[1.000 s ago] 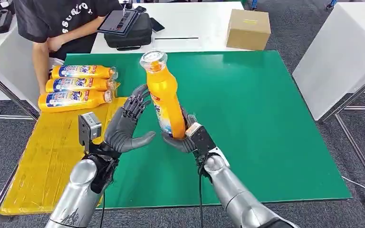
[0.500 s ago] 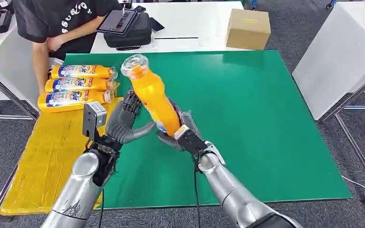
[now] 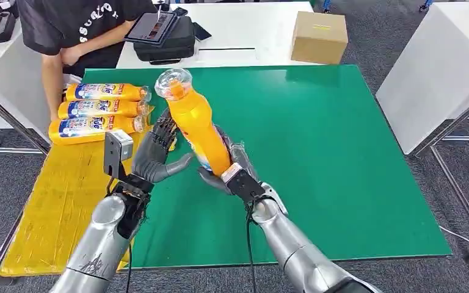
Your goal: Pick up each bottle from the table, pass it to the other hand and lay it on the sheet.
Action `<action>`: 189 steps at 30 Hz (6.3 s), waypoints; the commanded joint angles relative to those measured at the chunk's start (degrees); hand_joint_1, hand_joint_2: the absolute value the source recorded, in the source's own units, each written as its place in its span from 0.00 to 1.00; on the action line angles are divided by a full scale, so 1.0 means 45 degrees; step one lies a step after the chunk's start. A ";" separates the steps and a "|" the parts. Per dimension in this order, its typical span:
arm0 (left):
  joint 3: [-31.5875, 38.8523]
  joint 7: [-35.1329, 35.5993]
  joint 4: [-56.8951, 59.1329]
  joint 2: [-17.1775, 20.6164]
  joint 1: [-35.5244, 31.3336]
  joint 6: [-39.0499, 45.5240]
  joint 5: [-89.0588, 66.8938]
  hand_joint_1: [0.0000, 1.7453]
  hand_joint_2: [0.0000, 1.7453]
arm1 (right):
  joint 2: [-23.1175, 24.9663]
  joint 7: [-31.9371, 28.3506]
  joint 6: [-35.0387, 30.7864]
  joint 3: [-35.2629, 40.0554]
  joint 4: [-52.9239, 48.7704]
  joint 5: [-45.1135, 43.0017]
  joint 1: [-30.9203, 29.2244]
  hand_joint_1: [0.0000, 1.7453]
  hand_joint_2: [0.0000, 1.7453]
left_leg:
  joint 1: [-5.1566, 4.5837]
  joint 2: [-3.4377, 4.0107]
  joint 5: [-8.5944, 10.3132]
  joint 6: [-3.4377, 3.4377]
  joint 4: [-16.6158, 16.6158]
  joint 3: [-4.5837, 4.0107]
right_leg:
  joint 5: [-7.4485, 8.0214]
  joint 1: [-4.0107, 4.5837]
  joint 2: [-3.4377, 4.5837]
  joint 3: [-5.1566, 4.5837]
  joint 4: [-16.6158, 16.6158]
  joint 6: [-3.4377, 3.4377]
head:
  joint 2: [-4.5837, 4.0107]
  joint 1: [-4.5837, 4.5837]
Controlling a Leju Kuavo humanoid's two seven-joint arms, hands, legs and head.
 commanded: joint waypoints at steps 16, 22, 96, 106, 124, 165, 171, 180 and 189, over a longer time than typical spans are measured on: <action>0.0133 0.0006 0.1407 0.0488 -0.0918 -0.0560 0.0723 0.00 1.00 | 0.0319 0.0240 0.4393 0.2083 0.2069 0.0002 -0.1654 1.00 1.00 | 0.0007 0.0013 -0.0011 -0.0014 0.0001 0.0026 | -0.0008 0.0012 -0.0001 0.0029 0.0000 -0.0037 | 0.0000 0.0000; 0.0394 -0.0005 0.1211 0.0677 -0.0608 -0.0503 0.0795 0.00 1.00 | 0.0784 0.1662 0.0250 0.2987 0.2840 0.2080 -0.1849 1.00 1.00 | 0.0009 0.0030 -0.0015 -0.0017 -0.0003 0.0036 | -0.0007 0.0015 0.0014 0.0036 -0.0004 -0.0045 | -0.0005 0.0000; 0.0541 0.0051 0.1662 0.0166 -0.0894 -0.1318 0.1244 1.00 1.00 | 0.0942 0.1485 0.1698 0.2836 0.3532 0.2609 -0.1831 1.00 1.00 | 0.0030 -0.0029 -0.0020 -0.0032 0.0011 0.0061 | -0.0036 0.0037 -0.0058 0.0081 -0.0006 -0.0076 | -0.0005 0.0005; 0.0578 0.0034 0.1585 0.0185 -0.0836 -0.1281 0.1295 1.00 1.00 | 0.0942 0.1531 0.1573 0.2778 0.3548 0.2586 -0.1810 1.00 1.00 | 0.0017 -0.0013 0.0003 -0.0020 0.0001 0.0010 | -0.0009 0.0018 -0.0028 0.0017 -0.0006 -0.0036 | -0.0005 0.0000; 0.1540 0.0109 0.0470 0.0375 0.0110 -0.0505 0.1458 1.00 1.00 | -0.0210 0.3391 -0.0642 0.2286 -0.1280 0.3407 -0.0028 0.00 0.00 | 0.0025 -0.0008 -0.0011 -0.0022 0.0000 0.0037 | -0.0018 0.0027 -0.0029 0.0049 -0.0016 -0.0047 | 0.0000 0.0000; 0.3882 -0.0465 0.1284 0.1121 -0.0958 0.8610 -0.9411 1.00 1.00 | -0.3211 0.4837 -0.4264 0.1993 -1.0990 0.6135 0.4089 0.00 0.00 | 0.0031 -0.0014 -0.0010 -0.0031 0.0015 0.0013 | -0.0018 0.0034 -0.0035 0.0023 -0.0001 -0.0059 | 0.0000 0.0000; 0.3536 0.0447 0.2557 0.1495 -0.1040 1.0291 -1.3727 1.00 1.00 | -0.3456 0.5839 -0.5012 0.1611 -1.0920 0.7736 0.4748 0.00 1.00 | 0.0031 -0.0036 -0.0006 -0.0025 -0.0019 0.0051 | -0.0022 0.0028 -0.0058 0.0068 -0.0033 -0.0055 | 0.0000 0.0005; 0.3337 0.0752 0.6436 0.1890 -0.2895 1.1808 -1.6763 1.00 1.00 | -0.3790 0.5902 -0.5405 0.1532 -1.0779 0.7741 0.4873 0.00 1.00 | 0.0015 -0.0021 0.0009 -0.0024 -0.0006 -0.0003 | -0.0007 0.0014 -0.0033 0.0003 -0.0009 -0.0036 | -0.0005 0.0000; 0.3133 0.1450 0.7700 0.2173 -0.3167 1.1808 -1.9903 1.00 1.00 | -0.4007 0.5654 -0.5577 0.1856 -1.0336 0.7499 0.4853 0.00 1.00 | 0.0033 -0.0001 -0.0007 -0.0022 -0.0005 0.0019 | -0.0013 0.0028 -0.0015 0.0024 -0.0014 -0.0040 | -0.0005 0.0000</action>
